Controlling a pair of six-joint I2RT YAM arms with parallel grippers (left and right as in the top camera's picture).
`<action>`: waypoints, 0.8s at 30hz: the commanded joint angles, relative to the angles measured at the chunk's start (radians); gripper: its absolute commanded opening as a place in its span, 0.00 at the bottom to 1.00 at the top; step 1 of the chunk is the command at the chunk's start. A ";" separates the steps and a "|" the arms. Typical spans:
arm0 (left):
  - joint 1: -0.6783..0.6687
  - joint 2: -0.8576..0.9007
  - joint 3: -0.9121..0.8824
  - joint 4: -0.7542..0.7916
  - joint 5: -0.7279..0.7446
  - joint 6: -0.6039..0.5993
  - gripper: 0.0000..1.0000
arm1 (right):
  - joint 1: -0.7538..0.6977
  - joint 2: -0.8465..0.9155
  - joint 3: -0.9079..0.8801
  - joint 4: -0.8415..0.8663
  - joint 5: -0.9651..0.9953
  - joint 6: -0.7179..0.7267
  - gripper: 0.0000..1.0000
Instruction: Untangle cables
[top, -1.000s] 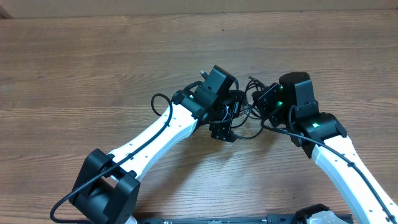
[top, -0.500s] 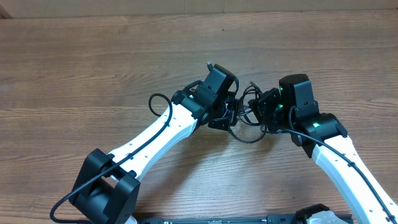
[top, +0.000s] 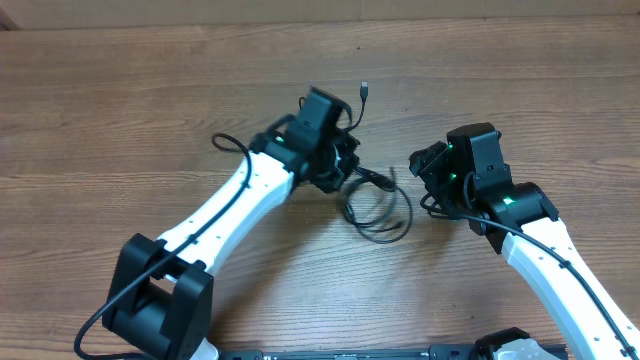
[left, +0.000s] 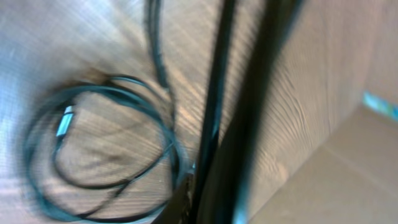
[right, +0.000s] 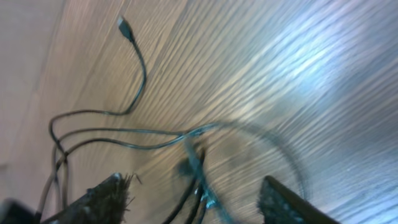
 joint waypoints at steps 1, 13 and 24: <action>0.032 -0.077 -0.003 0.039 0.126 0.317 0.04 | -0.003 -0.014 0.026 -0.005 0.069 -0.071 0.75; 0.079 -0.198 -0.003 0.056 -0.016 0.037 0.04 | -0.002 -0.014 -0.036 -0.071 -0.323 -0.430 1.00; 0.077 -0.200 -0.003 0.053 -0.005 -0.097 0.04 | 0.108 -0.003 -0.115 0.131 -0.347 -0.537 1.00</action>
